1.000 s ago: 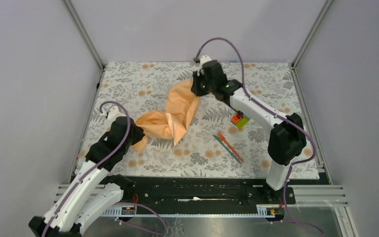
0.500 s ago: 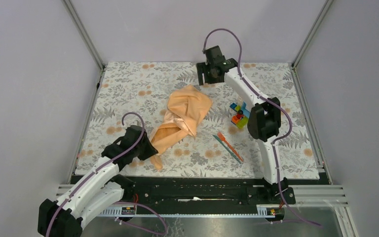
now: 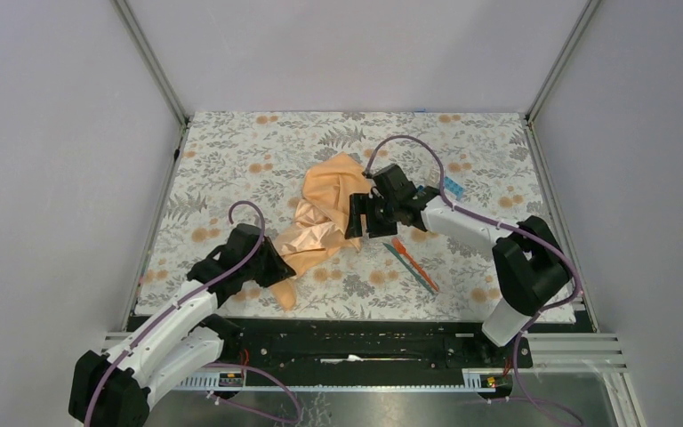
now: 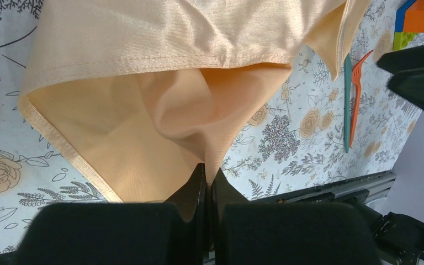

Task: Fold the napkin into a case and place the utensils inside
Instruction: Pick up the crumpled napkin from the center of the board.

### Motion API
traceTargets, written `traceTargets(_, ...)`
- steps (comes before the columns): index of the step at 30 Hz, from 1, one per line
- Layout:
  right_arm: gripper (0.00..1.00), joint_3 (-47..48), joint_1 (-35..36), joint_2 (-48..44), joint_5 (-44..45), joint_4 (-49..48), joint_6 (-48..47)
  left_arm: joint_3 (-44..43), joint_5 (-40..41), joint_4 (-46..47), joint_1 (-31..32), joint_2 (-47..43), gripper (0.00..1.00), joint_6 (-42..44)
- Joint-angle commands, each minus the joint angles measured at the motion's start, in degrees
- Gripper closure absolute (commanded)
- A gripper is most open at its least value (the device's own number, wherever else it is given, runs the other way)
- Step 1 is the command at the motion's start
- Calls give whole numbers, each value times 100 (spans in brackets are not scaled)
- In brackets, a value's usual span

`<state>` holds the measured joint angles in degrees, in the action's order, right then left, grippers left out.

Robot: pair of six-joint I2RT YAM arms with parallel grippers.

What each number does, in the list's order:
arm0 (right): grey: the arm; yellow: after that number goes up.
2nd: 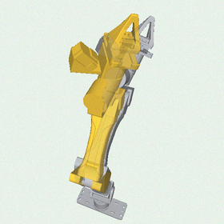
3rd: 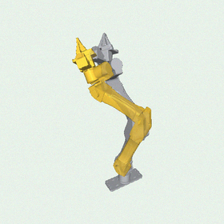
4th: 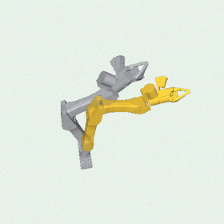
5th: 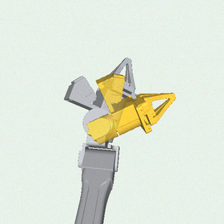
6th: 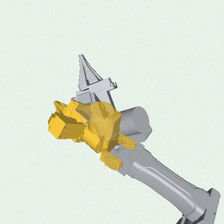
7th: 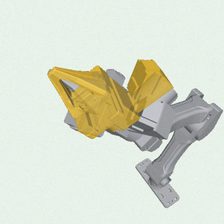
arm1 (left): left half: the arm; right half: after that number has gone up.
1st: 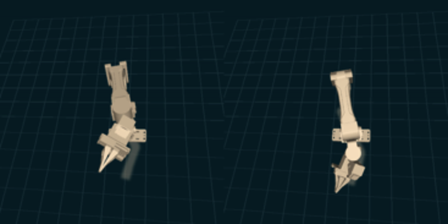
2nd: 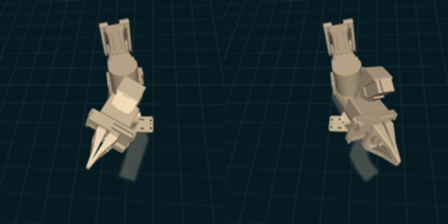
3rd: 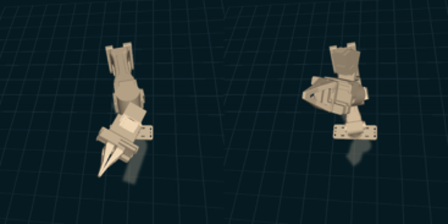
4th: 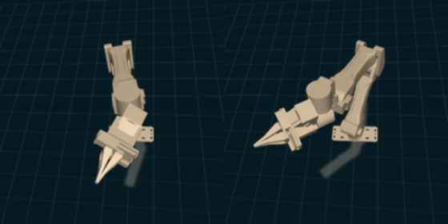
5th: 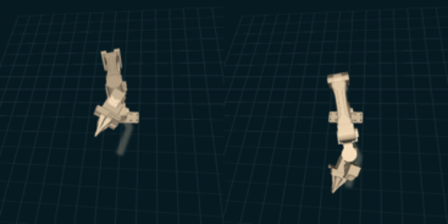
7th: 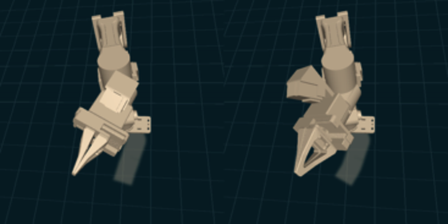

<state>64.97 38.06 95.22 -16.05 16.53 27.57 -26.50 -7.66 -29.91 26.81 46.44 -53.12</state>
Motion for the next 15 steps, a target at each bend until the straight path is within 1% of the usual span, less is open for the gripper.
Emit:
traceTargets(1,21,-363,2,53,-161,-956,-35,-8,-175,321,17,10,100,96)
traceTargets(5,21,-433,99,440,-93,-1048,-210,-30,-185,325,17,9,100,102)
traceTargets(7,26,-456,138,559,98,-1124,-218,-31,-204,322,17,43,100,108)
traceTargets(11,40,-381,140,742,374,-1249,-161,-30,-248,338,16,89,100,120)
traceTargets(12,41,-346,141,765,443,-1254,-138,-45,-257,341,17,88,100,137)
traceTargets(15,40,-255,149,837,546,-1236,-153,-85,-275,342,16,112,100,192)
